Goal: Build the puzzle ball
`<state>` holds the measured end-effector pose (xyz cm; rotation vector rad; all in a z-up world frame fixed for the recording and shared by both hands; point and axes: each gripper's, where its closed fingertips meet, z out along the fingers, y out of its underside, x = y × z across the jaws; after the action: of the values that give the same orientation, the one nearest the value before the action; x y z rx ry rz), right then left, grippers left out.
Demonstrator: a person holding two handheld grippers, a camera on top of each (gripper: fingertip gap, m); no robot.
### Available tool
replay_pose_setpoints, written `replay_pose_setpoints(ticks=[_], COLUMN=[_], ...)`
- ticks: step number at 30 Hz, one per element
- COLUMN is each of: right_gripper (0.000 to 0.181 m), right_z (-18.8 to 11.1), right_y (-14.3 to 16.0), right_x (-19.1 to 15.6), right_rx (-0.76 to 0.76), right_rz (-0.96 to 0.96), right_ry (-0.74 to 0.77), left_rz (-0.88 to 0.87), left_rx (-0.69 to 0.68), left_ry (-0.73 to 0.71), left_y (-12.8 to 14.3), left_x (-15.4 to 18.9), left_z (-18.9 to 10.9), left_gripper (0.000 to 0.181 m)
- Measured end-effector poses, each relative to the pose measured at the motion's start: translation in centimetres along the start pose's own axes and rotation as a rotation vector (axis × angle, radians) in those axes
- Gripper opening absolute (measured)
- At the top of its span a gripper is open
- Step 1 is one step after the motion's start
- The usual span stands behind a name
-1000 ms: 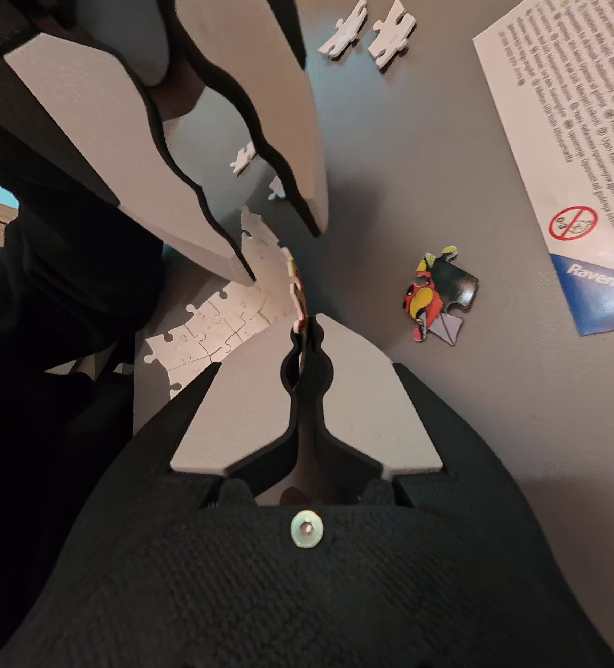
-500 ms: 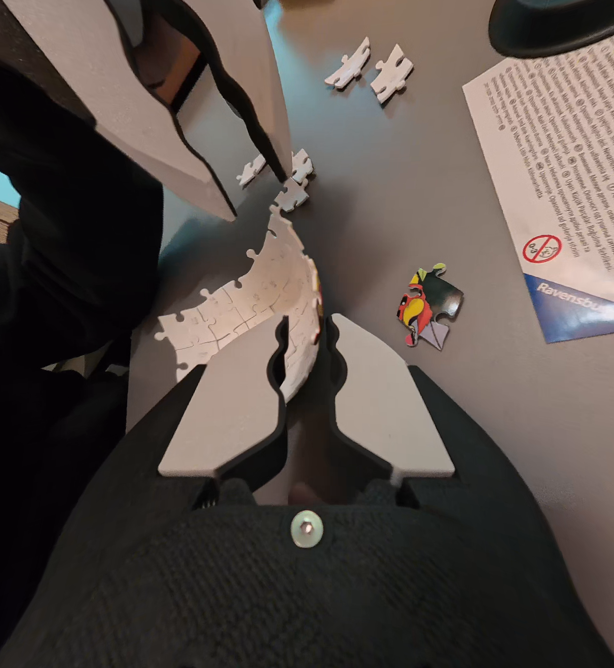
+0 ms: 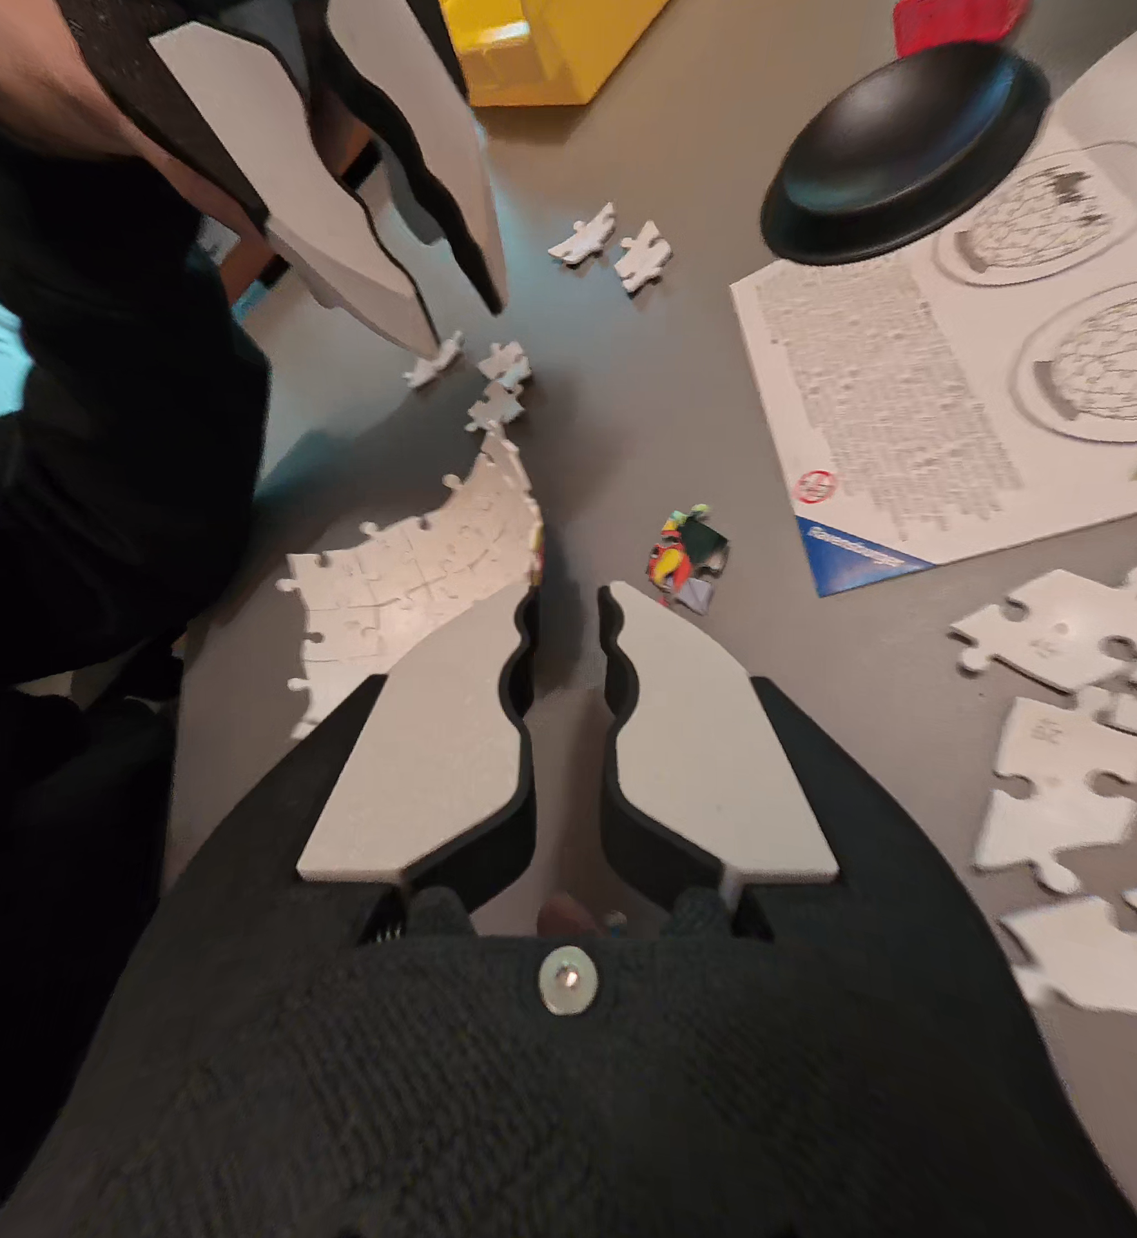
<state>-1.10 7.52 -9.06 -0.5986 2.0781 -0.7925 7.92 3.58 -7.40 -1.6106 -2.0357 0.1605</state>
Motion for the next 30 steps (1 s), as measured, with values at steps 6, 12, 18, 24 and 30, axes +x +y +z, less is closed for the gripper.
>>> replay_pose_setpoints(ticks=[6,12,18,24,30], right_gripper=[0.016,0.055,0.057,0.049,0.026], right_z=[0.4,2.2,3.5,3.7,3.5], right_y=[1.0,-0.5,0.9,1.1,1.0], right_x=[2.9,3.7,4.7,4.7,4.8], right_rx=[-0.159,-0.265,-0.417,-0.386,-0.377], right_rz=[-0.273,-0.729,-0.709,-0.61,-0.609], right_ry=[0.129,0.201,0.187,0.143,0.148], left_rz=[0.033,0.131,0.203,0.168,0.173], left_rx=[0.065,0.187,0.346,0.326,0.249], left_ry=[-0.149,-0.364,-0.492,-0.446,-0.435], left_y=[-0.8,-2.6,-4.7,-4.7,-4.1], left_x=[-2.1,-4.8,-6.0,-5.6,-5.3], left_z=[-1.3,-3.0,-4.5,-3.5,-2.5], left_gripper=[0.027,0.039,0.052,0.06,0.06])
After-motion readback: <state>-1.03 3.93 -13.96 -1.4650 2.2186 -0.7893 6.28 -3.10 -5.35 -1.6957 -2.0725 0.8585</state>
